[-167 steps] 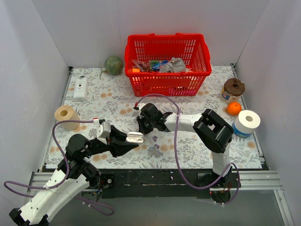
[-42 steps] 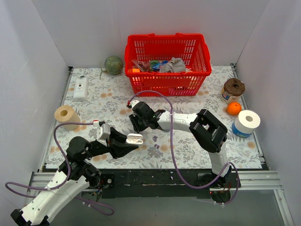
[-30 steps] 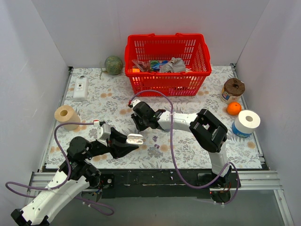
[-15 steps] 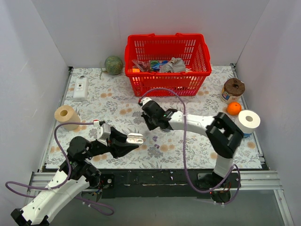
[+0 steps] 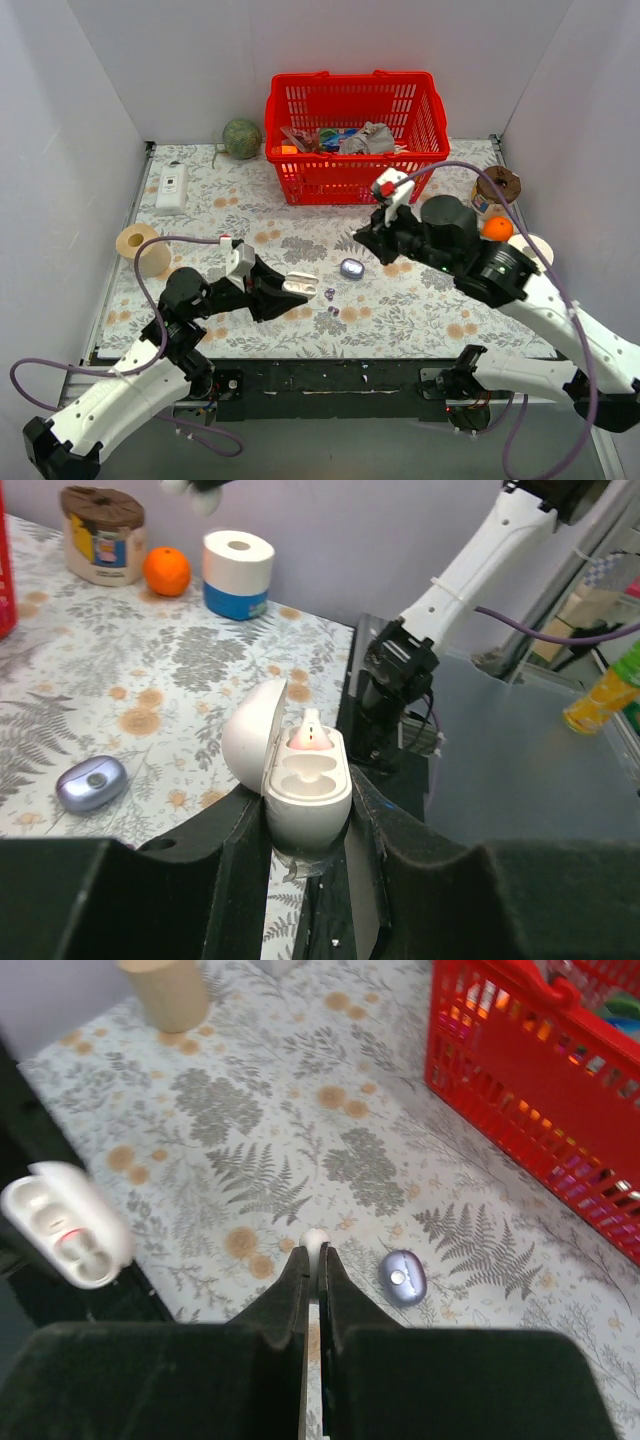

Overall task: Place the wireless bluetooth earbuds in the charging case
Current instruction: Pick up the earbud from the center of the board.

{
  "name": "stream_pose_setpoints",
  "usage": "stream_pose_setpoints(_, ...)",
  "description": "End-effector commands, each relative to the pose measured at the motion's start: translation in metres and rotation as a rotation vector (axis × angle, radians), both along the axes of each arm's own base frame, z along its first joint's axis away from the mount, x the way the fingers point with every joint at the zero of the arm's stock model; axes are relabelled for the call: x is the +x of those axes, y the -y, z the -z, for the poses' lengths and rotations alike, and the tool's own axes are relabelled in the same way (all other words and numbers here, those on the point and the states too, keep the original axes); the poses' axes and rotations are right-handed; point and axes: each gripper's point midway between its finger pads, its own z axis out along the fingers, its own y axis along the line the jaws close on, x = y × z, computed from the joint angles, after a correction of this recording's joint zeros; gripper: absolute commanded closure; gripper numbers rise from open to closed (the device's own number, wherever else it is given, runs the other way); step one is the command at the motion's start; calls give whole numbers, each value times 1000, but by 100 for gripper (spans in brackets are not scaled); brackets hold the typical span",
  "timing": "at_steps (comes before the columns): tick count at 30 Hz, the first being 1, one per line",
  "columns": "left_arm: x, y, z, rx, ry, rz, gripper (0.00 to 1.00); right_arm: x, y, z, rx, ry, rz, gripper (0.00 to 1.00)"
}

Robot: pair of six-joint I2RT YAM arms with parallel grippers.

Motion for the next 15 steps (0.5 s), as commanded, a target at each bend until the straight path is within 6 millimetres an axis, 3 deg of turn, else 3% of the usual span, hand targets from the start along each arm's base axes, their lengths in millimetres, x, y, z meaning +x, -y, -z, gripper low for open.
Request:
stream_pose_setpoints(1,-22,13,-32,-14,92,201,100,-71,10,-43,81,85,-339,99)
stream_pose_setpoints(7,-34,25,-26,46,71,385,100,-125,21,-45,93,66,-589,99)
stream_pose_setpoints(15,-28,33,-23,70,19,428,100,-139,11,-55,168,21,-647,99)
